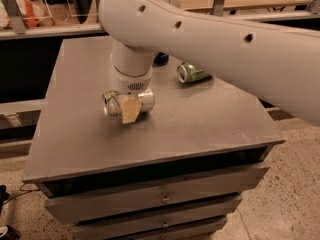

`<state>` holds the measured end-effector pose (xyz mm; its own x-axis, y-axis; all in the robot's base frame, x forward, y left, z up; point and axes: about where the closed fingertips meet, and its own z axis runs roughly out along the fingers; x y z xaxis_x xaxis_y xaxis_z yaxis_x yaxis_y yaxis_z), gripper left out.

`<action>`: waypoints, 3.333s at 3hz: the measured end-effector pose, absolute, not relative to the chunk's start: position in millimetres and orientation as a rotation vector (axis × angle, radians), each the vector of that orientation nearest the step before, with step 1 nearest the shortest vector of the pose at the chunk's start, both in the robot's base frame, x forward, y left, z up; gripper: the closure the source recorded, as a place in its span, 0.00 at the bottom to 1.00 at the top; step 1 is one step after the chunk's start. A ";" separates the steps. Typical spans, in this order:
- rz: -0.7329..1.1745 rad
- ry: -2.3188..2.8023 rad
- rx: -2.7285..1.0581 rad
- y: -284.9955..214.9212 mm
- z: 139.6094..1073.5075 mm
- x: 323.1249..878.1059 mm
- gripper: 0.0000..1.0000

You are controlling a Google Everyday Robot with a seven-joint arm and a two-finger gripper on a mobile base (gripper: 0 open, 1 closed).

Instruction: Knock 7up can over

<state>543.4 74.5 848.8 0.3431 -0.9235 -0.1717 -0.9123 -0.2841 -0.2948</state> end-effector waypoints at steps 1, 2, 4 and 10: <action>-0.063 1.646 -2.268 74.6 845.7 546.6 0.82; -0.075 1.667 -2.243 74.0 846.6 549.2 0.59; -0.075 1.695 -2.198 73.2 849.6 553.9 0.12; -0.032 1.849 -1.782 -16.0 900.7 590.0 0.00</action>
Offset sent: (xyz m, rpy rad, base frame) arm 0.0105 -0.0017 -0.0003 -0.0001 -0.0223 -0.0720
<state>590.0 -16.0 900.7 0.0457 -0.9261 -0.3746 -0.9126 0.1138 -0.3927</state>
